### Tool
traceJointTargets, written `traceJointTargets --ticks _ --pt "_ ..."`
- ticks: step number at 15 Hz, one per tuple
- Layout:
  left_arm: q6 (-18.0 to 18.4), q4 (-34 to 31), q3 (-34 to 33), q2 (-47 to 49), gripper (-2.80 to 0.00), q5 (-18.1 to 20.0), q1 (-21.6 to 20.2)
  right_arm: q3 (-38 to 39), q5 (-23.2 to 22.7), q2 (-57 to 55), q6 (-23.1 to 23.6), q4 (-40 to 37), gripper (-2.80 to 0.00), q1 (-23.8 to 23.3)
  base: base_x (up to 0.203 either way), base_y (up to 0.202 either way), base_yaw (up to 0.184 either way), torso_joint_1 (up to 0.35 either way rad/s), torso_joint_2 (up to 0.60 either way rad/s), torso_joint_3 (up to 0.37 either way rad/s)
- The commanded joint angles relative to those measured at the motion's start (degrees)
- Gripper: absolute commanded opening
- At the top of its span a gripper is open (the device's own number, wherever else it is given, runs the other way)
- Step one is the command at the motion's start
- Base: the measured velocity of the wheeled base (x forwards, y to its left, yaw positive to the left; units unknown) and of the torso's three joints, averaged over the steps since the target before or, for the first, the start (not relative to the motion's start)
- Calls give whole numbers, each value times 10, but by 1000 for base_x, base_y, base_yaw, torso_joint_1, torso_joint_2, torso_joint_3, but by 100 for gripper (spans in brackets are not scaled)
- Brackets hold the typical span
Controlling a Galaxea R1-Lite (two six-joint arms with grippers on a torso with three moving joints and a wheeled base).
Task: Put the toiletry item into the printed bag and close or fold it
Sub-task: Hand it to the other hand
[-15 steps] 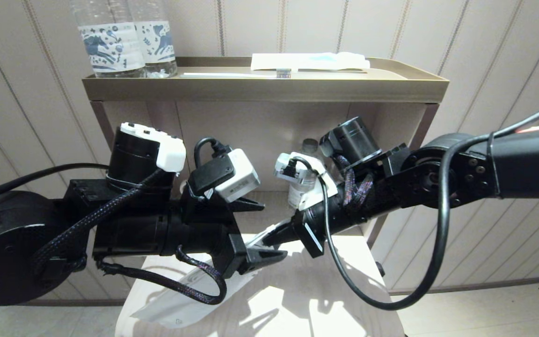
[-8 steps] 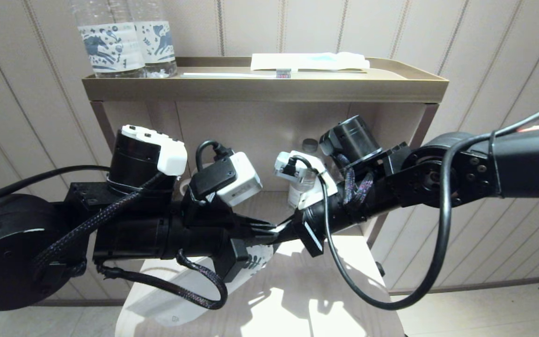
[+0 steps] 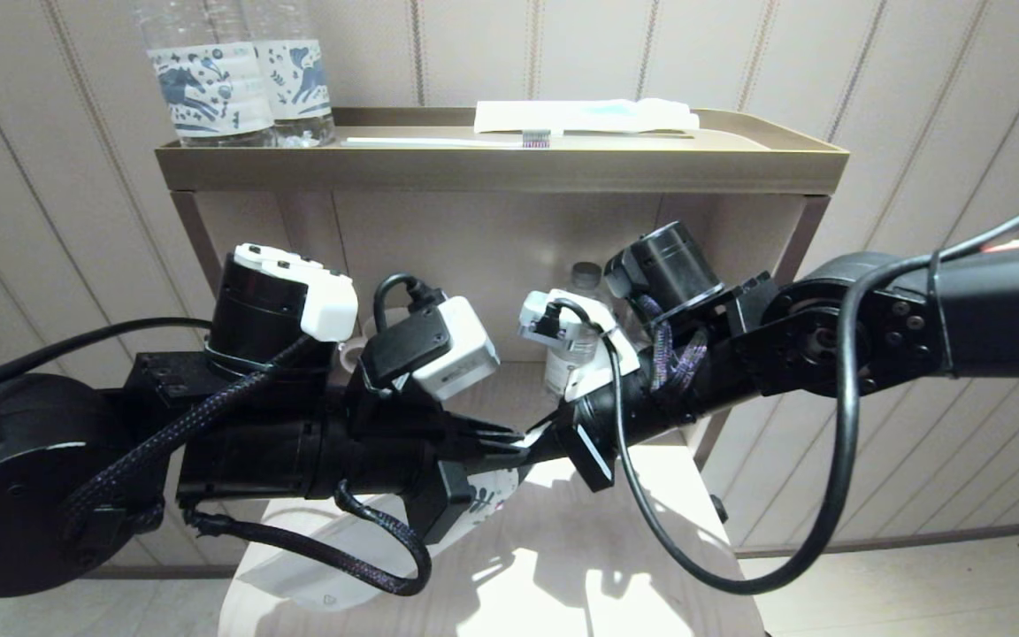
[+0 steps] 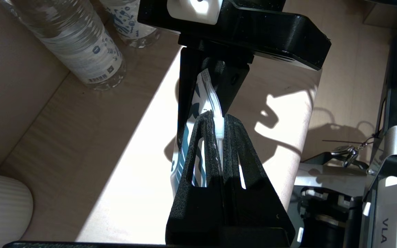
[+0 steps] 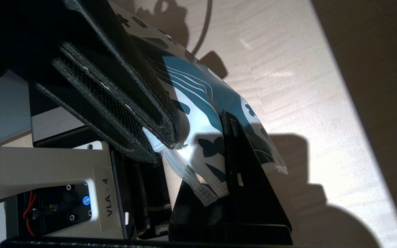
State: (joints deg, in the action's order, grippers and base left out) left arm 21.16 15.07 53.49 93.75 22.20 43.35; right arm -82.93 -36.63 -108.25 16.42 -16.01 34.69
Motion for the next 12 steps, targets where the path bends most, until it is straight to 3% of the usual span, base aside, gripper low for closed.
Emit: traceJointTargets --ticks 1,12 --pt "1 0 -1 -1 -280 0 0 1 -2 5 1 -2 -280 -1 0 0 0 0 0 0" --pt "2 0 -6 1 -280 -1 0 38 -1 34 12 0 -280 -9 0 0 0 0 0 0"
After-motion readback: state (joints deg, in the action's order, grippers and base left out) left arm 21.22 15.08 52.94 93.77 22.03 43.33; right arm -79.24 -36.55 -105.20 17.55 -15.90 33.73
